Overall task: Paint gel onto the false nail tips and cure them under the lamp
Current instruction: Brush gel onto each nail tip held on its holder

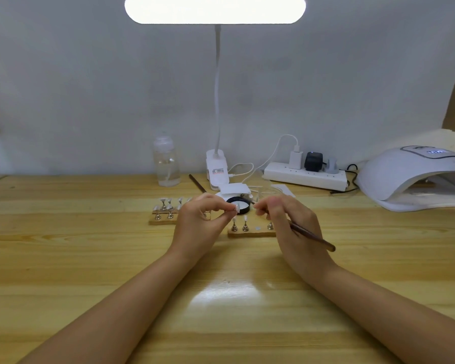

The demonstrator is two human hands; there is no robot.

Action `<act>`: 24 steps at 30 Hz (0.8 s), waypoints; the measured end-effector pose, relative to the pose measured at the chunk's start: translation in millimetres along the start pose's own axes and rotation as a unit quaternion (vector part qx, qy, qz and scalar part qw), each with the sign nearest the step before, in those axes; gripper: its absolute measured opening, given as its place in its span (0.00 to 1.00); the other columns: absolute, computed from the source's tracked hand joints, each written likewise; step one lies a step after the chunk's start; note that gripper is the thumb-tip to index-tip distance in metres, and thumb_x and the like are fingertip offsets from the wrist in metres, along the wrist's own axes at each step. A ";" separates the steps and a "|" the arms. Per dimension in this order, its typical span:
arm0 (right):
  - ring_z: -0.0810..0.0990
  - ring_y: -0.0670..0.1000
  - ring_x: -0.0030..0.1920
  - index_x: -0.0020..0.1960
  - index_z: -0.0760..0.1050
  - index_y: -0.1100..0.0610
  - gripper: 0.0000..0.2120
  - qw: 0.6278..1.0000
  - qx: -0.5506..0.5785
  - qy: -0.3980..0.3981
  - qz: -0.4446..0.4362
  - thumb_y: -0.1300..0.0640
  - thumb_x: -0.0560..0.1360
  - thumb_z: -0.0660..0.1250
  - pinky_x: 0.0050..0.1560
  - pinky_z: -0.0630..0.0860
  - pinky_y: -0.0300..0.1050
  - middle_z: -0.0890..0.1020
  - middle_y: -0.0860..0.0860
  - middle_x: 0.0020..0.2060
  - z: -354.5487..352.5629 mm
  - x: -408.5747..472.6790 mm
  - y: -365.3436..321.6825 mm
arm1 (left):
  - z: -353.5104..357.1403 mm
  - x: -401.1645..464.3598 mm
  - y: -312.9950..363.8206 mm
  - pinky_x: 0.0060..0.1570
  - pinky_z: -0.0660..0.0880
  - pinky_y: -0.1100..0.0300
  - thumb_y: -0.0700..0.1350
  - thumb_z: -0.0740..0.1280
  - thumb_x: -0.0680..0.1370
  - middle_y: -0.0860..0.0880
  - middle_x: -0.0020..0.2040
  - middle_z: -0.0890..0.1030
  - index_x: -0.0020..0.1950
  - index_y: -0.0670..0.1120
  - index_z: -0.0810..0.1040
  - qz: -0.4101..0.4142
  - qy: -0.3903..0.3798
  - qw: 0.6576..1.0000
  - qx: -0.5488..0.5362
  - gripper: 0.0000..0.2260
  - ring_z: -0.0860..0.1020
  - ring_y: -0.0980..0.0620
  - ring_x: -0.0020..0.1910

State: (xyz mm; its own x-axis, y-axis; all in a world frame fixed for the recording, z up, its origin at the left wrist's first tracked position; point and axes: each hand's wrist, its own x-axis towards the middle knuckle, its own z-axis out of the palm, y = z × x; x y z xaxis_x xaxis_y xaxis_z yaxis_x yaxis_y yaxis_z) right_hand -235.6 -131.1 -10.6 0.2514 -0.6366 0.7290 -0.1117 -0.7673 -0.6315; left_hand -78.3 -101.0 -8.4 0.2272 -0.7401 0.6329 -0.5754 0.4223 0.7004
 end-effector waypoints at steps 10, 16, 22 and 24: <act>0.78 0.42 0.35 0.49 0.72 0.46 0.06 0.999 0.020 0.008 0.033 0.50 0.76 0.56 0.35 0.74 0.34 0.81 0.45 0.34 -3.3 0.6 -4.4 | -1.6 0.3 2.5 0.43 0.71 0.69 0.36 0.74 0.67 0.55 0.38 0.79 0.40 0.50 0.81 -0.007 -0.004 1.000 0.004 0.09 0.75 0.56 0.41; 0.78 0.41 0.39 0.42 0.78 0.53 0.12 0.999 -0.024 -0.039 -0.023 0.50 0.75 0.58 0.40 0.71 0.28 0.81 0.45 0.36 -0.2 -1.6 -2.8 | -0.8 0.6 1.7 0.42 0.71 0.70 0.35 0.74 0.67 0.54 0.37 0.79 0.40 0.47 0.82 -0.010 0.001 1.000 -0.001 0.08 0.76 0.56 0.40; 0.80 0.40 0.36 0.38 0.77 0.46 0.16 0.999 0.019 -0.042 0.001 0.45 0.75 0.52 0.39 0.74 0.31 0.80 0.43 0.31 0.4 -2.4 -2.1 | -0.8 0.9 1.5 0.42 0.70 0.73 0.36 0.74 0.67 0.55 0.37 0.79 0.39 0.51 0.81 -0.011 0.001 1.000 0.001 0.10 0.75 0.58 0.40; 0.80 0.42 0.32 0.36 0.78 0.49 0.18 0.997 0.075 -0.026 0.024 0.45 0.74 0.53 0.36 0.75 0.32 0.81 0.46 0.28 0.5 -4.4 -2.7 | -1.2 0.5 1.9 0.42 0.70 0.73 0.36 0.74 0.67 0.56 0.37 0.79 0.38 0.52 0.80 -0.009 -0.004 1.000 0.006 0.11 0.75 0.59 0.40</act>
State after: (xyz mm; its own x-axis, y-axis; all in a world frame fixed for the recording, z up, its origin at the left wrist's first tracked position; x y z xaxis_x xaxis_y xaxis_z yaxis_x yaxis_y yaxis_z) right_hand -235.9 -126.2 -12.2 0.2992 -0.6641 0.6851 0.0197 -0.7136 -0.7003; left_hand -78.3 -99.9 -6.4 0.2317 -0.7510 0.6183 -0.5815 0.4026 0.7070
